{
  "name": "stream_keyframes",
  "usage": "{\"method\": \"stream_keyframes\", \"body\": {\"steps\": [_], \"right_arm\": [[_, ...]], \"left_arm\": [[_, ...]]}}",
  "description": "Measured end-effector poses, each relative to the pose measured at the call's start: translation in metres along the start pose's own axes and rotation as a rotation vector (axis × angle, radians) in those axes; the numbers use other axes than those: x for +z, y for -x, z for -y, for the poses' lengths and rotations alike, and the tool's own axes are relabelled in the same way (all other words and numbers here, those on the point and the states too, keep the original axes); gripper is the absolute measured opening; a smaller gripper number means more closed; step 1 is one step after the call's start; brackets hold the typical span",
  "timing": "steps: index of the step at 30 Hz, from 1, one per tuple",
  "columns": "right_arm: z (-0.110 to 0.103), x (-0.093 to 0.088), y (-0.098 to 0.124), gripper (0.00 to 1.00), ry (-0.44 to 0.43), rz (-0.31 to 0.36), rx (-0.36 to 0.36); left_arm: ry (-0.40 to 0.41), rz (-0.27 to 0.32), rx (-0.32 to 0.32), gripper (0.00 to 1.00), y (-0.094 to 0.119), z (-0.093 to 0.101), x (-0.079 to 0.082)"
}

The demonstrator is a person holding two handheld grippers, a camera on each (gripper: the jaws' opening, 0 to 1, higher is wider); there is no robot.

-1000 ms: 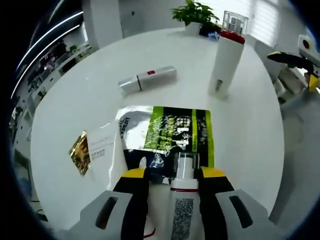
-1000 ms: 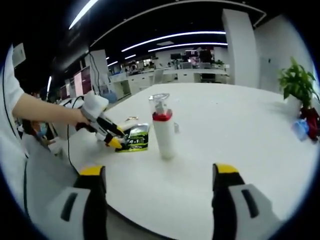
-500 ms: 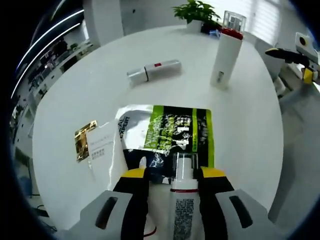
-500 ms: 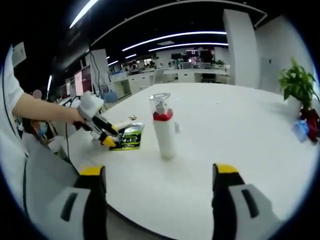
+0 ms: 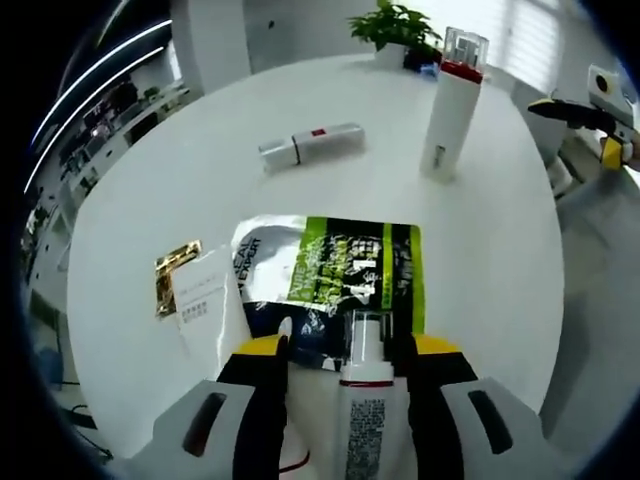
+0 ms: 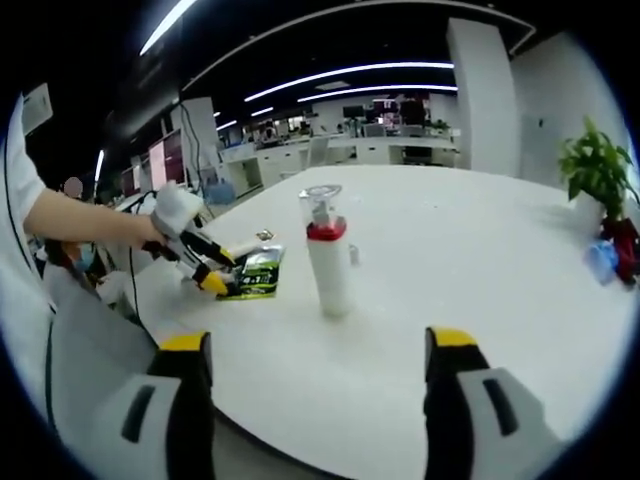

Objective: Arrange the skincare products in the storage area until every visible bottle or jar stands upright without overlapping.

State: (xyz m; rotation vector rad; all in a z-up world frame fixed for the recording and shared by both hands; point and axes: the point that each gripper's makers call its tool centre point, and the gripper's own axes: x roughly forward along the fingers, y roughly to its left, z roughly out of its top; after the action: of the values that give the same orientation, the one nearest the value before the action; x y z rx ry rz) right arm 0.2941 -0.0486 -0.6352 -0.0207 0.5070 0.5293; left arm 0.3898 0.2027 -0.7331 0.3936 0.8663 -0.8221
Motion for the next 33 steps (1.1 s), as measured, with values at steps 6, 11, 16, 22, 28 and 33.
{"method": "stream_keyframes", "body": {"steps": [6,11,16,22,28,33], "right_arm": [[0.0,0.0,0.0,0.88,-0.003,0.002,-0.003],[0.0,0.0,0.0,0.88,0.0,0.001,-0.003],[0.001,0.0,0.0,0.88,-0.001,0.004,-0.005],[0.0,0.0,0.0,0.88,0.001,0.001,-0.003],[0.001,-0.001,0.0,0.88,0.001,-0.004,-0.003],[0.001,-0.002,0.0,0.88,0.0,-0.006,-0.005]], "left_arm": [[0.045,0.068,0.024,0.46,0.015,-0.005,0.014],[0.069,0.095,0.05,0.46,0.028,-0.016,0.019],[0.1,0.094,0.089,0.47,0.036,-0.032,0.014],[0.134,0.07,0.137,0.48,0.037,-0.047,0.005],[0.149,0.009,0.191,0.48,0.031,-0.064,-0.008],[0.164,-0.035,0.205,0.46,0.019,-0.075,-0.015]]}}
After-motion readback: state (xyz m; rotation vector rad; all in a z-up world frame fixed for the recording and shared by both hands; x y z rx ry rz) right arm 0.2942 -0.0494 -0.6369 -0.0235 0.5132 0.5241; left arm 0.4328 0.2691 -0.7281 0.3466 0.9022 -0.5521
